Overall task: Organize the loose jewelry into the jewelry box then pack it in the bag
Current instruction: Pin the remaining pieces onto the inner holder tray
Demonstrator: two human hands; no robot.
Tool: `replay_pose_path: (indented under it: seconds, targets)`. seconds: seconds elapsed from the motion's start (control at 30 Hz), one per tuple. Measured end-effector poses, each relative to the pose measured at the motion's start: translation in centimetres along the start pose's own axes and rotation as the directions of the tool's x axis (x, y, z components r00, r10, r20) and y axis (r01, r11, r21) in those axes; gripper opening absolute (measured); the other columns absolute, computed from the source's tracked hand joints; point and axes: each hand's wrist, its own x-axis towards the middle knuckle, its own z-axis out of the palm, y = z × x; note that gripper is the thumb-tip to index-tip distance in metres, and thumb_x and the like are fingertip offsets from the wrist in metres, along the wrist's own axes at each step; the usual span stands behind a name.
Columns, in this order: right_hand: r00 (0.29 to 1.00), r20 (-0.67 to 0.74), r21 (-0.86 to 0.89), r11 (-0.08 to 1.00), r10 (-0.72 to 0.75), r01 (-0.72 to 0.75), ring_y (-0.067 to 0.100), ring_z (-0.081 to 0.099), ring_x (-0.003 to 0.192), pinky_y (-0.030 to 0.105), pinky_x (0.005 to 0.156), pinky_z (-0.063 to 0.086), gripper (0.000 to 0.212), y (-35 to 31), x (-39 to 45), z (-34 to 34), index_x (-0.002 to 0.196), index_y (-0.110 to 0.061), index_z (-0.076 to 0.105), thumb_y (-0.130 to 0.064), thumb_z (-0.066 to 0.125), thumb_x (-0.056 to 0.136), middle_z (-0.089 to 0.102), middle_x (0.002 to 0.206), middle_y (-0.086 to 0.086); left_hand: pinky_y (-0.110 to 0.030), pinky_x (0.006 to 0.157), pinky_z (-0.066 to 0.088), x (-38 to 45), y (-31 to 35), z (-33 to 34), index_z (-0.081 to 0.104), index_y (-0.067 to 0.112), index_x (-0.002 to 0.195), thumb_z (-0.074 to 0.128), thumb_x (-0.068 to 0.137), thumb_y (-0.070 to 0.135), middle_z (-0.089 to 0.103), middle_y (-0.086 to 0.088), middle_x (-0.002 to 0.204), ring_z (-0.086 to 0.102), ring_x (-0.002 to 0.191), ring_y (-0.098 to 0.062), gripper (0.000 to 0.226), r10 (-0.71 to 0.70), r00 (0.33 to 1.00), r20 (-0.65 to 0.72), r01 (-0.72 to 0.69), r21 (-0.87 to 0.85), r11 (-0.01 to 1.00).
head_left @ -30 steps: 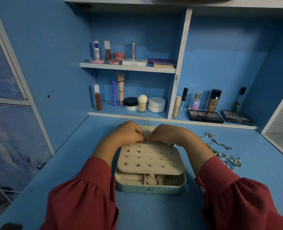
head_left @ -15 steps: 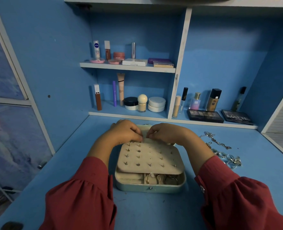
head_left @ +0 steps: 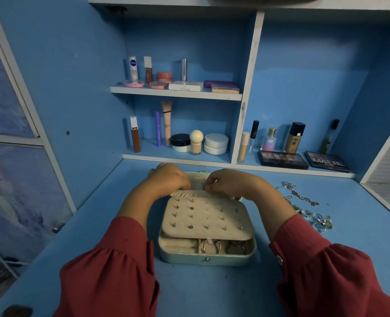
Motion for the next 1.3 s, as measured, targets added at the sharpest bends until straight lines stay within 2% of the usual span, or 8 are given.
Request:
replay_pose_path:
  seconds: [0.13, 0.33, 0.57, 0.73, 0.83, 0.9, 1.03, 1.3]
  targets:
    - [1.0, 0.005, 0.0, 1.0, 0.004, -0.004, 0.01, 0.051, 0.082, 0.024, 0.064, 0.044, 0.023, 0.1, 0.0, 0.0, 0.114, -0.024, 0.061, -0.035, 0.055, 0.095, 0.057, 0.109, 0.0, -0.044, 0.099, 0.043, -0.4, -0.2, 0.1, 0.07, 0.039, 0.068, 0.075, 0.077, 0.031, 0.058, 0.018, 0.085, 0.056, 0.103, -0.019, 0.013, 0.074, 0.997, -0.008, -0.074, -0.102, 0.992]
    - [0.999, -0.027, -0.042, 0.999, -0.028, 0.027, 0.012, 0.051, 0.085, 0.026, 0.076, 0.043, 0.034, 0.0, 0.0, 0.4, 0.117, -0.015, 0.064, -0.038, 0.054, 0.095, 0.059, 0.106, 0.001, -0.041, 0.092, 0.049, -0.6, 0.0, 0.5, 0.068, 0.031, 0.06, 0.081, 0.073, 0.033, 0.059, 0.012, 0.08, 0.058, 0.09, -0.015, 0.018, 0.106, 0.994, 0.005, -0.105, -0.084, 0.991]
    - [0.999, -0.027, -0.103, 0.994, -0.033, 0.03, 0.015, 0.053, 0.095, 0.028, 0.086, 0.041, 0.035, -0.3, 0.1, 0.8, 0.115, -0.01, 0.068, -0.035, 0.053, 0.095, 0.063, 0.115, 0.008, -0.046, 0.095, 0.045, -0.1, 0.1, 1.0, 0.062, 0.029, 0.05, 0.076, 0.077, 0.031, 0.064, -0.005, 0.091, 0.055, 0.095, -0.023, 0.031, 0.134, 0.988, 0.08, -0.135, 0.01, 0.991]
    - [0.995, -0.097, -0.005, 0.999, -0.032, 0.031, 0.015, 0.056, 0.082, 0.027, 0.066, 0.049, 0.016, 0.1, 0.1, 0.3, 0.097, -0.018, 0.071, -0.031, 0.066, 0.088, 0.065, 0.105, 0.005, -0.029, 0.066, 0.046, -0.3, 0.0, 1.0, 0.064, 0.024, 0.067, 0.08, 0.075, 0.021, 0.062, 0.005, 0.077, 0.057, 0.07, -0.012, 0.018, 0.147, 0.988, 0.049, -0.138, -0.155, 0.978]
    - [0.983, -0.178, 0.012, 0.999, -0.039, 0.042, 0.017, 0.058, 0.069, 0.025, 0.049, 0.047, 0.009, 0.3, 0.2, -0.1, 0.082, -0.024, 0.069, -0.017, 0.066, 0.087, 0.066, 0.097, 0.003, -0.026, 0.066, 0.043, -0.4, -0.1, 0.9, 0.065, 0.021, 0.075, 0.077, 0.077, 0.012, 0.062, 0.006, 0.075, 0.052, 0.062, -0.005, 0.015, 0.166, 0.986, -0.006, -0.163, -0.252, 0.954]
    - [0.972, -0.231, 0.048, 0.998, -0.029, 0.042, 0.019, 0.064, 0.074, 0.027, 0.057, 0.054, 0.015, 0.6, 0.0, -0.7, 0.081, -0.022, 0.07, -0.009, 0.064, 0.086, 0.069, 0.09, 0.002, -0.024, 0.069, 0.043, -0.4, 0.0, 0.8, 0.066, 0.021, 0.078, 0.074, 0.08, 0.01, 0.062, 0.006, 0.078, 0.051, 0.065, -0.004, 0.014, 0.173, 0.983, -0.055, -0.181, -0.302, 0.936]
    - [0.929, -0.367, 0.145, 0.989, 0.049, 0.005, 0.016, 0.065, 0.075, 0.031, 0.078, 0.055, 0.014, 2.7, -0.7, -2.5, 0.077, -0.015, 0.072, -0.006, 0.064, 0.084, 0.072, 0.083, 0.004, -0.022, 0.073, 0.049, -0.6, 0.8, 0.7, 0.07, 0.014, 0.086, 0.069, 0.084, 0.009, 0.066, 0.003, 0.084, 0.057, 0.074, -0.005, 0.004, 0.166, 0.981, -0.103, -0.194, -0.396, 0.898]
    - [0.719, -0.591, 0.086, 0.915, 0.366, -0.395, 0.029, 0.063, 0.077, 0.033, 0.066, 0.052, 0.014, 10.9, -0.5, -5.1, 0.095, 0.001, 0.067, -0.006, 0.057, 0.087, 0.066, 0.088, 0.016, -0.023, 0.083, 0.051, -0.7, 3.2, 1.8, 0.069, 0.019, 0.086, 0.066, 0.088, 0.01, 0.07, 0.003, 0.09, 0.062, 0.087, -0.008, 0.01, 0.214, 0.971, -0.104, -0.237, -0.502, 0.832]
